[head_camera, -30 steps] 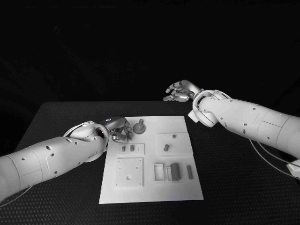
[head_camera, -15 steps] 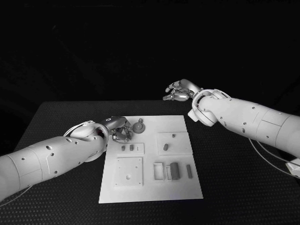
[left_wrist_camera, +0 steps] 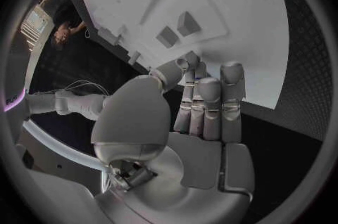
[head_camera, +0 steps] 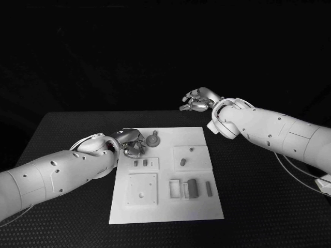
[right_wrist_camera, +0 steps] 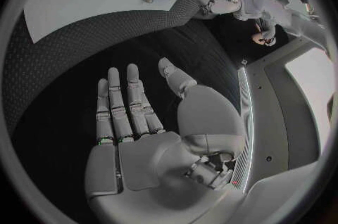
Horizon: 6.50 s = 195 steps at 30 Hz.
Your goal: Assemble the parts on the task board
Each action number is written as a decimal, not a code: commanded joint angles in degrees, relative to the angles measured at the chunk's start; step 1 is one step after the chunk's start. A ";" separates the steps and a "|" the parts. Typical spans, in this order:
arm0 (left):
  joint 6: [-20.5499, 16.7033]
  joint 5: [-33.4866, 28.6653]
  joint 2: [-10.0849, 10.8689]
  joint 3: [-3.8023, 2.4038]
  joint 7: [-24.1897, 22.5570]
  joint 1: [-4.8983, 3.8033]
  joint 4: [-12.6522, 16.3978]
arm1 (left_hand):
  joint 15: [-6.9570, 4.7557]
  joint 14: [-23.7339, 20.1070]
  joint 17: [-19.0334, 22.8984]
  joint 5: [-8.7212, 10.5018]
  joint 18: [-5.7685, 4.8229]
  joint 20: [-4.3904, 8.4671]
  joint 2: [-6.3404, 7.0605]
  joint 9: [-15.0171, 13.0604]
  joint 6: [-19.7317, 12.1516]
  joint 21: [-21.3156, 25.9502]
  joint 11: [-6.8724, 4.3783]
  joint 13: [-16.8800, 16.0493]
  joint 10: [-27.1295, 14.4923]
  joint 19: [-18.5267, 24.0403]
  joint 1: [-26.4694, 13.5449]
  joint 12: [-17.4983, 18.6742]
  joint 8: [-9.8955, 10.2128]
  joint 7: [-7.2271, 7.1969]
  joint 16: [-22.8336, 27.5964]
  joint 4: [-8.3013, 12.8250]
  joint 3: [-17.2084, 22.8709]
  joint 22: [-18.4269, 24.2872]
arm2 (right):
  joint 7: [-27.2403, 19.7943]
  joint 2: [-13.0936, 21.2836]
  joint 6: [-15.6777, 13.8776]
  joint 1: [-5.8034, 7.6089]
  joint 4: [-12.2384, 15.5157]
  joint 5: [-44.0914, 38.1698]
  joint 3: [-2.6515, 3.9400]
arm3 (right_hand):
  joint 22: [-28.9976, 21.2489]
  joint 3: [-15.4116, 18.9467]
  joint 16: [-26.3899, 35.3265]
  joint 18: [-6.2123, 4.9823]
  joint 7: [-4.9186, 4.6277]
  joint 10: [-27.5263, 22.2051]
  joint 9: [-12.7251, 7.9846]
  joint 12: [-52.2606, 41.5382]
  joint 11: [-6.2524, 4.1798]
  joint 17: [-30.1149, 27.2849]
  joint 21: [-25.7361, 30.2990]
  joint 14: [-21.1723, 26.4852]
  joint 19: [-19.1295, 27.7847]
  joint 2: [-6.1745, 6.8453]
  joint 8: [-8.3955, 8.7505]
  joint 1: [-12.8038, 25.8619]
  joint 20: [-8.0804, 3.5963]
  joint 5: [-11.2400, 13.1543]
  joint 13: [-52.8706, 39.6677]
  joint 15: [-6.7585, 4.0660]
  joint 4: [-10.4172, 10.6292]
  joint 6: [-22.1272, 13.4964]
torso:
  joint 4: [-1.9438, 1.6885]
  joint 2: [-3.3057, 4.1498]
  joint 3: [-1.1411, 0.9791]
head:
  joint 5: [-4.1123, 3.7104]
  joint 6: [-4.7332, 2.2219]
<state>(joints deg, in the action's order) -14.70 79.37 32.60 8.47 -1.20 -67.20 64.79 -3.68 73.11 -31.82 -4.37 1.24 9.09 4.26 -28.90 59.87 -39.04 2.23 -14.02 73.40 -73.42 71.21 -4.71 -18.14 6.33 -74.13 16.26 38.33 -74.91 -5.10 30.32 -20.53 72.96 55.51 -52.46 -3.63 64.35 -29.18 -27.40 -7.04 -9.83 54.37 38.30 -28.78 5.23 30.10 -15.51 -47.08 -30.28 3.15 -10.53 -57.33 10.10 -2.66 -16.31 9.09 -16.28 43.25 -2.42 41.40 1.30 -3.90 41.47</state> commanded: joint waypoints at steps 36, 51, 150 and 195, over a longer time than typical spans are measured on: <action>0.10 -1.70 -0.29 0.36 -0.93 0.35 -0.77 | 1.11 -1.80 0.64 -0.13 7.46 -0.79 2.23 0.95 -4.31 0.06 1.76 -1.32 -3.27 1.15 -0.51 -0.19 2.05 1.46 -0.95 -0.21 -1.16 -1.15 | -0.17 0.08 0.59 0.00 0.01 -0.06 0.03 | 0.14 0.43 0.64 0.17 -2.11 -3.73 -0.12 0.29 3.48 0.14 0.38 -0.29 0.02 -0.60 -0.37 -0.01 0.19 -0.04 0.34 -0.07 -0.13 1.66 | -0.01 0.00 0.00 | 0.07 -0.02; -0.71 -2.07 -0.14 0.35 -0.40 0.35 -1.40 | 1.82 -2.85 1.16 -0.18 7.65 -1.45 2.96 1.11 -6.09 0.52 2.49 -1.64 -6.09 1.92 -0.53 -0.62 2.61 1.43 -0.92 -0.21 -1.29 -1.13 | -0.10 0.07 0.70 0.00 -0.04 -0.06 0.03 | 0.17 0.45 0.73 0.18 -2.11 -3.72 -0.14 0.30 3.48 0.16 0.45 -0.25 0.07 -0.58 -0.37 -0.02 0.20 -0.04 0.43 -0.04 -0.14 1.64 | 0.00 0.02 0.00 | -0.02 0.05; 2.01 -58.47 12.66 -1.14 -10.02 -4.67 7.19 | 7.76 -18.83 13.03 -0.16 0.86 -7.53 2.53 0.58 -9.41 25.47 5.99 -0.69 -10.78 20.84 -6.12 -1.56 1.25 3.60 31.04 -2.30 -5.46 13.04 | 8.18 7.58 6.47 -6.70 13.77 -43.13 -6.15 | 7.56 -6.37 -23.90 -7.96 2.16 14.05 -3.16 14.76 -0.68 15.98 -11.87 -26.35 -31.07 0.66 -4.50 -10.68 -5.31 -0.05 10.49 -10.93 -0.48 12.83 | -0.02 0.00 -0.01 | 0.05 -0.59; 1.08 -58.47 12.88 -1.14 -9.92 -4.66 7.08 | 7.64 -18.44 12.64 -0.24 0.86 -7.43 2.44 0.67 -9.85 25.62 6.03 -0.63 -10.77 20.46 -6.33 -1.45 1.39 3.80 31.24 -2.59 -5.63 13.09 | 11.51 8.29 3.29 -7.87 16.07 -49.39 -7.58 | 11.30 -6.46 -29.73 -7.96 3.99 18.58 -2.90 13.43 -3.11 18.06 -15.03 -27.78 -35.04 2.65 -6.50 -12.85 -7.46 -0.06 7.27 -13.38 -0.54 17.52 | 0.05 0.03 -0.01 | -0.44 0.09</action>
<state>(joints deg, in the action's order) -13.30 21.20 45.53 7.38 -10.46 -71.74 71.86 3.89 54.26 -19.09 -4.26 1.30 1.52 6.49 -28.32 50.25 -13.75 8.28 -14.74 63.05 -52.53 65.29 -6.38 -16.59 9.82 -43.07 13.72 33.03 -61.88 6.62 38.44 -20.66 66.08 71.59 -101.51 -10.50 74.95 -35.67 -56.76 -14.30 -5.82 72.19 35.33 -15.23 2.54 48.11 -30.14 -74.85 -64.98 5.59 -16.75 -69.69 2.65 -2.66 -7.68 -3.91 -16.76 60.35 -2.41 41.42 1.31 -4.35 41.52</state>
